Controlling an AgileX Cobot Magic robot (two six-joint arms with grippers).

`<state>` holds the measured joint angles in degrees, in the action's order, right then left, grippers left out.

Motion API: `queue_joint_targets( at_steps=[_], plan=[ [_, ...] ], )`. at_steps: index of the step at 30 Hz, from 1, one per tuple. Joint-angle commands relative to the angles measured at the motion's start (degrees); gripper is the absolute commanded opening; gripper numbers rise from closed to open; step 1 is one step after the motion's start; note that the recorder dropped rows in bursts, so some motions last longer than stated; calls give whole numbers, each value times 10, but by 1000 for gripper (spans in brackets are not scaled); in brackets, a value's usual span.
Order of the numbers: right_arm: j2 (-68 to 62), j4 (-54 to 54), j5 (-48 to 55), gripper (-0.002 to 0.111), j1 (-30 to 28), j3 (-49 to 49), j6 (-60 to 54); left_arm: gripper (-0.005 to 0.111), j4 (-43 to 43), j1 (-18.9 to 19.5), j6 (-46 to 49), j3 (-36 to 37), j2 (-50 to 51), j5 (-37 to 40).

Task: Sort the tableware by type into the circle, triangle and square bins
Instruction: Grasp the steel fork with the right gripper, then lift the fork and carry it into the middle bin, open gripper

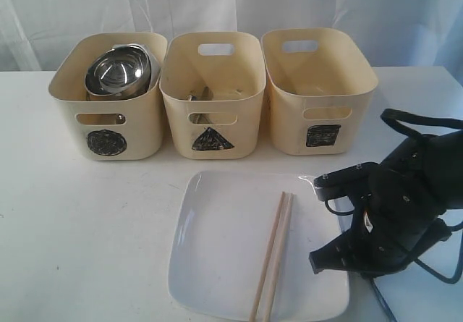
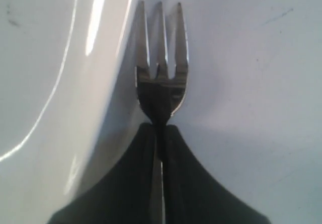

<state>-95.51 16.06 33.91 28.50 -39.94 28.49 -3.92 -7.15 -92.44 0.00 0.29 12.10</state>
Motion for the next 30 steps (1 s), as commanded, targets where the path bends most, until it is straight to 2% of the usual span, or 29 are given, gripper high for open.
queue_joint_targets(
  at_steps=[1, 14, 22, 30],
  plan=[
    [5, 6, 26, 0, -6, 5, 3, 0, 0, 1, 2, 0, -3, 1],
    [96, 56, 56, 0, -6, 3, 33, 0, 0, 1, 2, 0, -3, 1],
    [169, 64, 52, 0, -6, -54, 25, 0, -13, 1, 2, 0, -3, 1],
    [169, -9, -59, 0, -6, -149, -58, 0, -13, 1, 2, 0, -3, 1]
  ],
)
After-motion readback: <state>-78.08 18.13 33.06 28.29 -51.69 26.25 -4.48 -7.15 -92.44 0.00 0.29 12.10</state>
